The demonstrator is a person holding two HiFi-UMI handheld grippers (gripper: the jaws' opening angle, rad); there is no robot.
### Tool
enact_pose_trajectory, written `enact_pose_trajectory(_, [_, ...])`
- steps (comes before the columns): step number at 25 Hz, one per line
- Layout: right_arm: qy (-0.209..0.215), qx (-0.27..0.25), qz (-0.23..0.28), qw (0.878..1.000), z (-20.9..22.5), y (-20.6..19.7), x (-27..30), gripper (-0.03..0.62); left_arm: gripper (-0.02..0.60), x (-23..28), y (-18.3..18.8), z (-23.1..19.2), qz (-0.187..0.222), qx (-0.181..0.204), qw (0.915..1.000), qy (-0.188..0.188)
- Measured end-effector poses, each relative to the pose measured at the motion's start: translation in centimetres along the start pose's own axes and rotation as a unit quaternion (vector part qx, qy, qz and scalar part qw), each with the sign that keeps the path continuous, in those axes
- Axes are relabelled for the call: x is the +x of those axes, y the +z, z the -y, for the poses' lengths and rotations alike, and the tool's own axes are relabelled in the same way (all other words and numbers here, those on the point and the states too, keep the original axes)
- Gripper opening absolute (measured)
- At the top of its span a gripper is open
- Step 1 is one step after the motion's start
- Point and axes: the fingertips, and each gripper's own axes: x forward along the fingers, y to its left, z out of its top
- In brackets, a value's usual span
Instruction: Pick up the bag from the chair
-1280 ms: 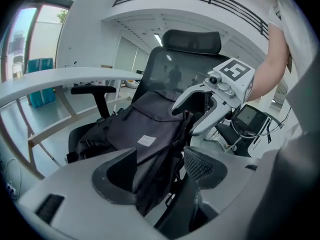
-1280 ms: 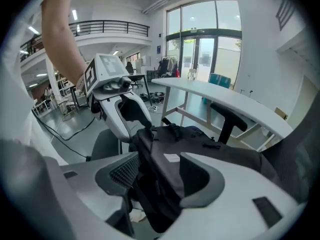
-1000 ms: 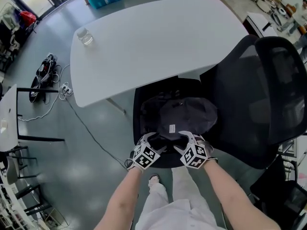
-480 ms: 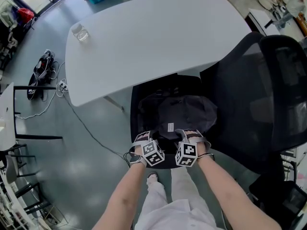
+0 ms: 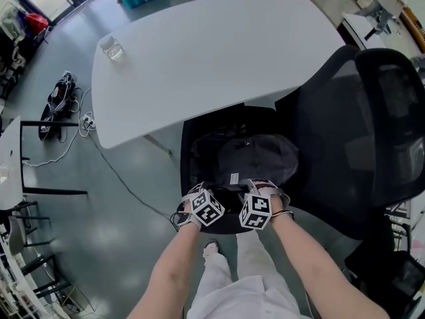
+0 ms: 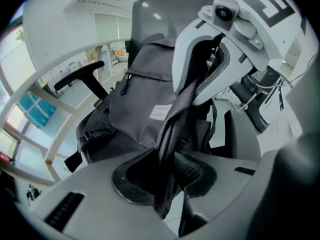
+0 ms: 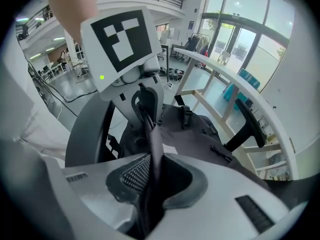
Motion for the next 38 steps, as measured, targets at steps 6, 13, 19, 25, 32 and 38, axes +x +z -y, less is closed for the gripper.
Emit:
enact_pose_trajectory(6, [-0.027,0.017,0.024,0.999,2.0,1.8,-2.1,0.060,0.069,-2.7,1.7,-1.6,0.035,-0.015,0.9991,0.018])
enact_pose_trajectory(13, [-0.064,0.010,0.057,0.996,5.0,4.5,-5.7,0.048,0.061,-7.0,4.2,-3.5,0.071,-0.001,0.9972,0.024])
enact_pose_trajectory(19, [-0.076,0.007,0.087,0.993,6.1,6.5,-9.4,0.044,0.058,-11.1,6.0,-3.6,0.078,0.027,0.9966,0.011])
enact_pose_trajectory(25, [-0.088,0.009,0.105,0.991,6.9,8.3,-12.8,0.043,0.057,-14.8,7.4,-3.6,0.073,0.036,0.9967,0.002])
enact_pose_trajectory(32, [-0.104,0.008,0.121,0.987,6.3,10.4,-17.8,0.043,0.054,-19.8,8.6,-2.1,0.074,0.038,0.9966,0.001])
enact_pose_trajectory(38, [-0.131,0.011,0.144,0.981,5.4,12.0,-22.6,0.043,0.054,-24.5,10.0,-0.4,0.080,0.055,0.9951,0.016])
